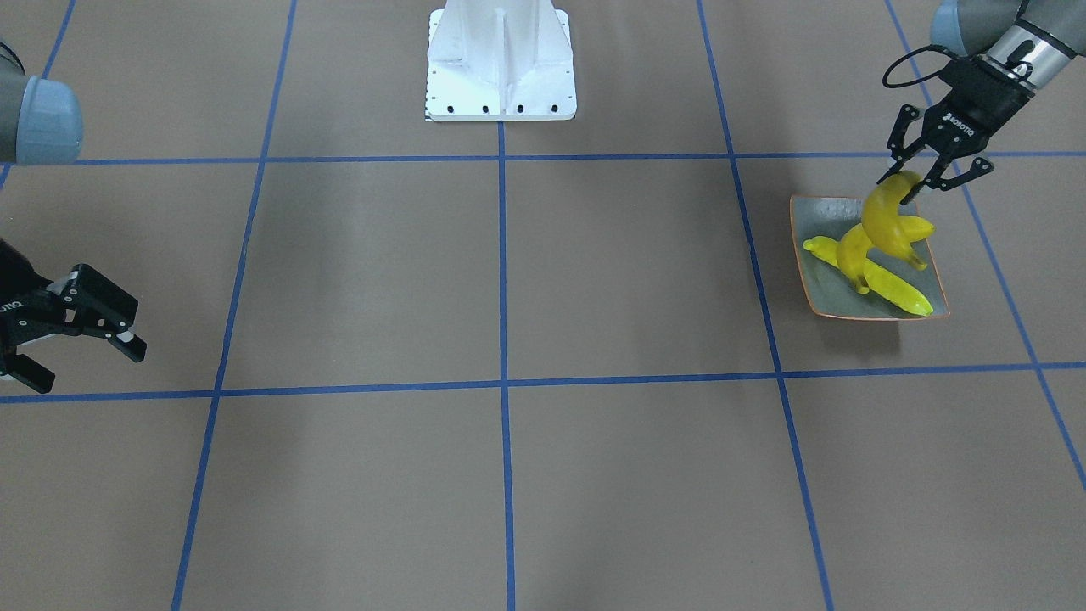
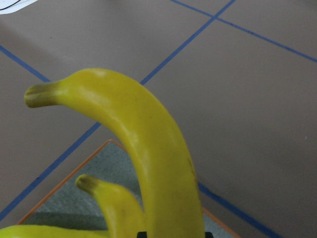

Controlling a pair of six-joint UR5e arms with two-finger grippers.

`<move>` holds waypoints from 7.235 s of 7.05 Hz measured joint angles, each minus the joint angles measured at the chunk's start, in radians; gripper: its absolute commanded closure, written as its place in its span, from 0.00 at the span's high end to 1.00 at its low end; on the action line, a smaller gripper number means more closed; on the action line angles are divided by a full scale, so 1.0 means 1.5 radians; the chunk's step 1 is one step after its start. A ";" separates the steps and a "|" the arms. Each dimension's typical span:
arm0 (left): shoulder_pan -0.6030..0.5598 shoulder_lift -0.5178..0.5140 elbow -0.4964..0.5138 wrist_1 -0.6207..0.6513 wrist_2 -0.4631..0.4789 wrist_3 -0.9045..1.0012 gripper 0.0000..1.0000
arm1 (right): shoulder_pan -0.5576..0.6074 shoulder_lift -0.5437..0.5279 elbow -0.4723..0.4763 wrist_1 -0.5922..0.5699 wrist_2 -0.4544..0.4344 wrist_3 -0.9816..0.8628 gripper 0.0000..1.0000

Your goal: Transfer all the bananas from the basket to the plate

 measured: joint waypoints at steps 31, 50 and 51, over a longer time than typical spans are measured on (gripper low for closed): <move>0.024 -0.113 -0.084 0.123 -0.048 -0.459 1.00 | 0.311 -0.374 -0.052 0.007 0.062 -0.588 1.00; 0.023 -0.114 -0.094 0.120 -0.043 -0.456 1.00 | 0.347 -0.287 -0.425 0.144 0.057 -0.712 0.37; 0.023 -0.114 -0.097 0.120 -0.043 -0.456 1.00 | 0.343 -0.287 -0.425 0.144 0.057 -0.710 0.03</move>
